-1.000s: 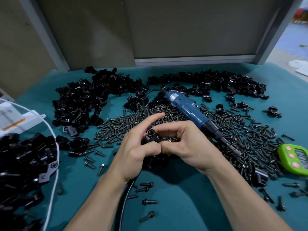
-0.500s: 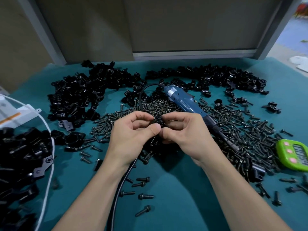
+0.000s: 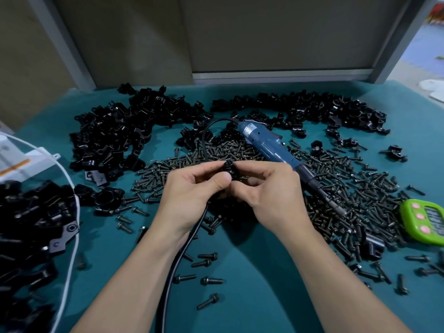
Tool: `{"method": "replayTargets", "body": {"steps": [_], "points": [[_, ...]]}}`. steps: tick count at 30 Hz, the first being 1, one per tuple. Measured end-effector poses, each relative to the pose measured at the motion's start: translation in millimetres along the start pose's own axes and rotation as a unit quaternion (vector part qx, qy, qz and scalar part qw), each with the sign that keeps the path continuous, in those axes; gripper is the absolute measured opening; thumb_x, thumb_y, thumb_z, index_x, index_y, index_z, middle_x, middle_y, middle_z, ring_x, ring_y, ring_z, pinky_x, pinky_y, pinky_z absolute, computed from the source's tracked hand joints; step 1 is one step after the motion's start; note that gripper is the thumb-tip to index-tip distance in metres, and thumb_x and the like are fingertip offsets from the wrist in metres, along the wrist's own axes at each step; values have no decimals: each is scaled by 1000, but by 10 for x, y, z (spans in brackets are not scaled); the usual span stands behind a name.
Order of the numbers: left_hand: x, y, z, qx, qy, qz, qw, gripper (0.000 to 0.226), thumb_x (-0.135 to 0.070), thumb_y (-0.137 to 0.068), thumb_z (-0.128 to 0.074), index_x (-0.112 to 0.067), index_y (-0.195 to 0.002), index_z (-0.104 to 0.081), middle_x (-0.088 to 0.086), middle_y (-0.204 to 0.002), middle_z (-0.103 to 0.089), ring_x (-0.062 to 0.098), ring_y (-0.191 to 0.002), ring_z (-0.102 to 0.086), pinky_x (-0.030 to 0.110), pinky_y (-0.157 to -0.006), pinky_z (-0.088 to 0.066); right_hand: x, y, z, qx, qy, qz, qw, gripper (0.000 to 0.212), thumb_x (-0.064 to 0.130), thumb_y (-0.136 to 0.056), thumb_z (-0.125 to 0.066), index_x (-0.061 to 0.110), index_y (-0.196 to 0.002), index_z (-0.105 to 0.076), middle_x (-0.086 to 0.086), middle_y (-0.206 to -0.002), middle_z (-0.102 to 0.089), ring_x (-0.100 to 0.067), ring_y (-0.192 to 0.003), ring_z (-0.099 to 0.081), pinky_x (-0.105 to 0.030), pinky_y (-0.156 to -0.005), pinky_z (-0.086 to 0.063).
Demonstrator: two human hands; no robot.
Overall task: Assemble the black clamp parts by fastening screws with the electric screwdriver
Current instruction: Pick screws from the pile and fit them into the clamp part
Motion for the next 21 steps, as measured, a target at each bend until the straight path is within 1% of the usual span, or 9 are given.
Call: {"method": "replayTargets", "body": {"steps": [2, 4, 6, 9, 11, 13, 15, 19, 21], "points": [[15, -8, 10, -6, 4, 1, 1000, 18, -15, -80, -82, -26, -94, -81, 1, -91, -82, 9, -84, -78, 16, -70, -57, 18, 9, -38, 29, 0, 0, 1000, 34, 28, -70, -95, 41, -98, -80, 16, -82, -78, -3, -76, -75, -28, -76, -63], [6, -1, 19, -14, 7, -4, 1000, 19, -6, -88, -77, -24, -91, -83, 3, -89, -81, 10, -79, -77, 17, -67, -57, 73, 11, -77, 54, 24, 21, 998, 40, 17, -76, -90, 37, -109, -79, 17, -88, -79, -2, -83, -75, -30, -82, -63], [-13, 3, 33, -19, 12, -10, 1000, 21, -5, -90, -75, -25, -89, -84, 4, -87, -81, 11, -74, -74, 19, -64, -57, 110, 2, -100, 72, 5, 39, 997, 41, 8, -84, -81, 36, -114, -78, 15, -96, -79, -6, -86, -76, -31, -82, -63], [-7, -5, 60, -30, 28, 2, 999, 17, -7, -92, -74, -22, -94, -83, 7, -88, -81, 15, -72, -74, 20, -63, -57, 97, -12, -59, 58, -71, 34, 995, 39, -1, -85, -78, 30, -108, -78, 5, -93, -80, -17, -74, -78, -29, -71, -63], [22, -13, 49, -26, 31, 13, 999, 14, -10, -93, -73, -21, -98, -81, 8, -90, -81, 14, -75, -75, 20, -63, -58, 64, -20, -13, 38, -96, 27, 994, 28, 3, -80, -85, 24, -97, -80, -1, -85, -80, -23, -69, -77, -33, -68, -63], [28, -6, 12, -13, 34, 19, 999, 13, -17, -87, -77, -22, -99, -79, 5, -90, -81, 13, -77, -76, 21, -63, -59, 43, -30, 12, 30, -99, 27, 994, 22, 7, -77, -89, 22, -92, -83, -3, -79, -80, -21, -66, -76, -31, -67, -61], [31, 5, -21, -1, 39, 17, 999, 24, -24, -76, -78, -23, -100, -75, 2, -89, -81, 10, -77, -76, 21, -64, -59, 38, -42, 31, 23, -110, 28, 993, 23, 9, -75, -90, 23, -92, -84, -2, -80, -80, -19, -71, -77, -27, -69, -60], [55, -9, -12, 2, 28, 1, 1000, 21, -12, -85, -77, -15, -106, -78, 2, -90, -81, 9, -76, -73, 20, -63, -57, 82, -37, 24, 24, -112, 47, 992, 27, 10, -71, -90, 26, -92, -83, 2, -87, -81, -16, -83, -79, -23, -76, -60], [48, -16, 15, -15, 18, -10, 1000, 34, -17, -82, -79, -9, -115, -77, 2, -92, -81, 11, -76, -70, 20, -62, -55, 96, -35, 14, 24, -105, 47, 993, 27, 5, -73, -91, 25, -88, -83, 3, -87, -81, -16, -83, -79, -25, -77, -61]]}}
Point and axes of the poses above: each hand's wrist, its own y-axis away from the middle knuckle, its own z-axis out of the back of the hand, x = y × z, the point moved 9 cm from there along -y, towards the middle knuckle
